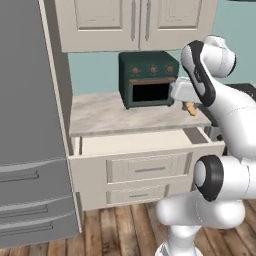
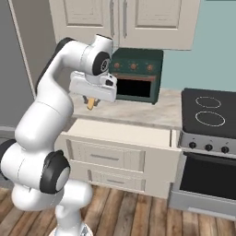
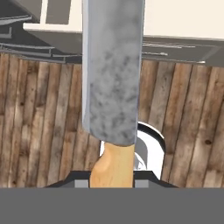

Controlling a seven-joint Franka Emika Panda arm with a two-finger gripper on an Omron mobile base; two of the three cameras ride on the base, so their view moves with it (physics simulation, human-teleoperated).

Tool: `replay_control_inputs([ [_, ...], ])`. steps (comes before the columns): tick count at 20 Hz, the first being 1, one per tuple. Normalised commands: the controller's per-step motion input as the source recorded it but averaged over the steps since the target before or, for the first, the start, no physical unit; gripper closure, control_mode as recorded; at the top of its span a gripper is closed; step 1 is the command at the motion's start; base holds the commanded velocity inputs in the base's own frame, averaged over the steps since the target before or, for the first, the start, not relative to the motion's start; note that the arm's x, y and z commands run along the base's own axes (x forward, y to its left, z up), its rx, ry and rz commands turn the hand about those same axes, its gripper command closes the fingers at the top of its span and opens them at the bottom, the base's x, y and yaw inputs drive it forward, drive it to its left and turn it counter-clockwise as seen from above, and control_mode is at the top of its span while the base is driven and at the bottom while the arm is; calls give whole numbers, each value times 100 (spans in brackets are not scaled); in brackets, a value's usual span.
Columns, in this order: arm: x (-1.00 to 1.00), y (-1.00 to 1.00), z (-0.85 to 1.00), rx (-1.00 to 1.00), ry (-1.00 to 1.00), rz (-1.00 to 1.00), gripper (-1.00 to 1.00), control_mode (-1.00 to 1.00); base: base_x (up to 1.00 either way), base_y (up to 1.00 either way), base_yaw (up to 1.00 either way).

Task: Pick up the metallic utensils from the counter and place them in the open drawer. Make sure not to pick up any wooden utensils.

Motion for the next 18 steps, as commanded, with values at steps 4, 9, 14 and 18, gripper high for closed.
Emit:
replay_control_inputs([
  [4, 0, 0, 0, 0, 0, 0, 100, 100, 6, -37, 6],
  [9, 0, 0, 0, 0, 0, 0, 100, 100, 0, -8, 0],
  [14, 0, 0, 0, 0, 0, 0, 100, 100, 46, -6, 3],
  [18, 0, 0, 0, 0, 0, 0, 100, 100, 67, -46, 15],
])
